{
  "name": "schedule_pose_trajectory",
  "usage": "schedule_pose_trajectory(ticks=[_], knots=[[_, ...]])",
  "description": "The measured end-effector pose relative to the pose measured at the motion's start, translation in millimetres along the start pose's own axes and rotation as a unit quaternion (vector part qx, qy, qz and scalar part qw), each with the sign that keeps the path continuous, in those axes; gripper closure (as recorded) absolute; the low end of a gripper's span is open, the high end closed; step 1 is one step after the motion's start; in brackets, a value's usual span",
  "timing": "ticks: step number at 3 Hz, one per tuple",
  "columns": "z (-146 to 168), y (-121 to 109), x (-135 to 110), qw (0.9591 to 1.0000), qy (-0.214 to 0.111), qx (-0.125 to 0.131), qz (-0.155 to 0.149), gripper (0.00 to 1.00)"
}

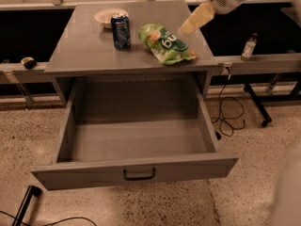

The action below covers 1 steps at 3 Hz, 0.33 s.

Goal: Pick green rice chip bag from top drawer and place on counter

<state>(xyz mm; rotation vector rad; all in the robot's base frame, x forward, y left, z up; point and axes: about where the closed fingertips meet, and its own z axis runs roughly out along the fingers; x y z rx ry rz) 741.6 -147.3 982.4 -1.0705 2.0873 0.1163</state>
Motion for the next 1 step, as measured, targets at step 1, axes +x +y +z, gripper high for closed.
schedule_pose_trajectory(ticks=[1], knots=[[-91.9,4.9,11.1,0.9945,0.005,0.07,-0.078,0.0]])
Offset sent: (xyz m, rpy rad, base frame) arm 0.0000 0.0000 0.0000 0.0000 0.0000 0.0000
